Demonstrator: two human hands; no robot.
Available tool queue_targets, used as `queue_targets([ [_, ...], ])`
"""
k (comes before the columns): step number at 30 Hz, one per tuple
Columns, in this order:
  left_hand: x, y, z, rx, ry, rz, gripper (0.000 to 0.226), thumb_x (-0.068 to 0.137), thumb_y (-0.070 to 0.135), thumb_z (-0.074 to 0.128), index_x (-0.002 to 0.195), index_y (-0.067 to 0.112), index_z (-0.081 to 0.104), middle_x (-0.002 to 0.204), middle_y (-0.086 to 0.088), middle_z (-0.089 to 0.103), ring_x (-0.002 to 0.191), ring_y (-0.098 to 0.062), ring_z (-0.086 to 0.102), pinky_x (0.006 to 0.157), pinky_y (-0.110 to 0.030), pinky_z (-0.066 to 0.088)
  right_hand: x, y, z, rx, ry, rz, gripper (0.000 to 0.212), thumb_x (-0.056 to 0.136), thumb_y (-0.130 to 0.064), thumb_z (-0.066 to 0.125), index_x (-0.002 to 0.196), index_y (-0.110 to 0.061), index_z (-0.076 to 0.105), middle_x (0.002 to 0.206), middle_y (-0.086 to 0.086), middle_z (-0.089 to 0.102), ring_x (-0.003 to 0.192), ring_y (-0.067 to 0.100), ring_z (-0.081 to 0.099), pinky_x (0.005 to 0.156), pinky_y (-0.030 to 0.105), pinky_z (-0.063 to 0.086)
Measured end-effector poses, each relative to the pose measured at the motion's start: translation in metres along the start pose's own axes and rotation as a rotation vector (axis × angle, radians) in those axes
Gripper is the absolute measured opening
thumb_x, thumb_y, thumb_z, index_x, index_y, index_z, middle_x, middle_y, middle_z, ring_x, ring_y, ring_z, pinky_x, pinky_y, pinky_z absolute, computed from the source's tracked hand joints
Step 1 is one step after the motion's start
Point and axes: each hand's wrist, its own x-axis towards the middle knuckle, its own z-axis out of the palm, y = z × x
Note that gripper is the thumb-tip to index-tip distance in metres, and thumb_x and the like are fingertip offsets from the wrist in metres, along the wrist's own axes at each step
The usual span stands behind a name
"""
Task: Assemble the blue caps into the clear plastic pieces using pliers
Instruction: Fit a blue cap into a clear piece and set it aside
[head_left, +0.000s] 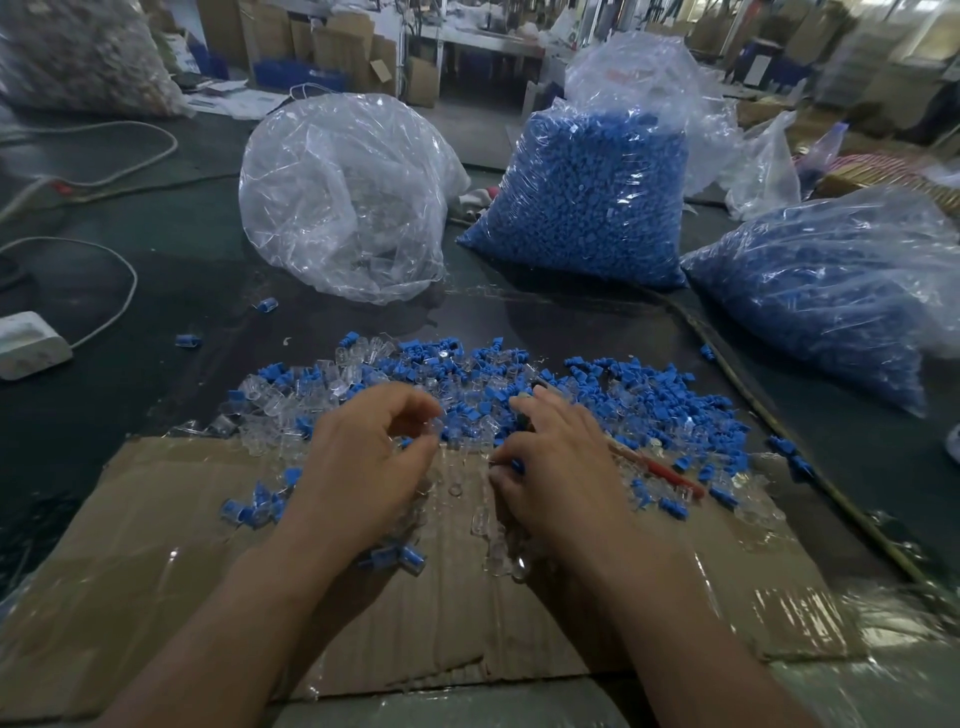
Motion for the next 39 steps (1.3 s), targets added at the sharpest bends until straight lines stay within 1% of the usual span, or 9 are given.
queue_targets([
  [6,-0.002,0.002,-0.002,-0.039,0.009,-0.012,0.036,0.077,0.003,0.068,0.109,0.018,0.061,0.085,0.023,0.052,0.083,0.008,0.054,0.070,0.003,0.040,0.000,0.002,0.001,-0.025,0.000,0.014,0.025,0.083,-0.045,0.059,0.100,-0.029,0.067,0.148,-0.005,0.030,0.138,0.016,0.013,0.111,0.038,0.001],
  [11,-0.001,0.004,-0.003,-0.008,-0.008,0.010,0.031,0.078,0.006,0.067,0.107,0.017,0.064,0.082,0.024,0.050,0.080,0.009,0.052,0.071,0.003,0.039,0.003,0.004,0.001,-0.019,0.038,-0.034,0.029,0.086,-0.044,0.052,0.100,-0.024,0.067,0.144,-0.006,0.038,0.135,0.013,0.020,0.110,0.033,0.001],
  [13,-0.001,0.005,-0.003,-0.027,-0.008,0.002,0.029,0.078,0.005,0.067,0.105,0.017,0.065,0.082,0.025,0.051,0.079,0.009,0.053,0.072,0.005,0.037,0.002,0.004,-0.001,0.025,0.099,-0.072,0.036,0.086,-0.047,0.045,0.101,-0.022,0.067,0.131,-0.006,0.050,0.124,0.008,0.035,0.108,0.028,0.012],
  [17,-0.002,0.007,-0.003,-0.130,-0.021,-0.044,0.023,0.079,0.006,0.066,0.089,0.027,0.063,0.079,0.020,0.058,0.074,0.005,0.060,0.070,0.002,0.041,-0.005,-0.004,-0.013,0.613,0.283,0.031,0.044,0.072,-0.063,0.035,0.072,-0.026,0.059,0.069,-0.012,0.058,0.065,0.000,0.050,0.062,0.019,0.042],
  [22,-0.003,0.009,-0.001,-0.175,-0.027,-0.030,0.032,0.075,0.003,0.071,0.077,0.029,0.053,0.072,0.007,0.061,0.074,0.002,0.059,0.063,-0.003,0.045,-0.012,-0.007,-0.021,0.998,0.223,0.095,0.031,0.058,-0.059,0.056,0.063,-0.029,0.061,0.059,-0.013,0.062,0.045,0.001,0.053,0.044,0.010,0.042],
  [26,-0.003,0.007,-0.001,-0.157,-0.034,0.003,0.047,0.072,0.003,0.073,0.103,0.034,0.056,0.073,0.005,0.058,0.068,0.003,0.057,0.064,-0.004,0.045,-0.011,-0.007,-0.021,1.029,0.136,0.102,0.004,0.069,-0.040,0.063,0.072,-0.038,0.063,0.064,-0.014,0.065,0.054,-0.001,0.058,0.053,0.012,0.047],
  [30,-0.003,0.005,-0.001,-0.079,-0.040,0.017,0.031,0.072,0.004,0.072,0.097,0.022,0.066,0.075,0.011,0.054,0.069,0.007,0.051,0.068,-0.004,0.042,-0.009,-0.005,-0.018,1.000,0.078,0.124,0.028,0.086,-0.012,0.059,0.084,-0.040,0.059,0.080,-0.013,0.065,0.076,0.002,0.065,0.071,0.018,0.054],
  [35,-0.004,0.007,0.003,-0.152,-0.056,0.001,0.034,0.077,0.009,0.068,0.103,0.029,0.060,0.084,0.014,0.059,0.076,0.000,0.059,0.076,-0.009,0.048,-0.011,-0.008,-0.022,0.953,0.184,0.054,0.026,0.083,-0.013,0.062,0.080,-0.039,0.064,0.089,-0.009,0.056,0.079,-0.008,0.053,0.066,0.006,0.044],
  [39,-0.005,0.008,0.003,-0.183,-0.030,0.016,0.036,0.076,0.007,0.068,0.089,0.038,0.057,0.080,0.014,0.062,0.076,0.000,0.061,0.071,-0.008,0.049,-0.013,-0.009,-0.026,1.114,0.228,0.076,0.029,0.079,-0.005,0.065,0.080,-0.034,0.068,0.081,-0.007,0.069,0.077,0.004,0.064,0.067,0.013,0.050],
])
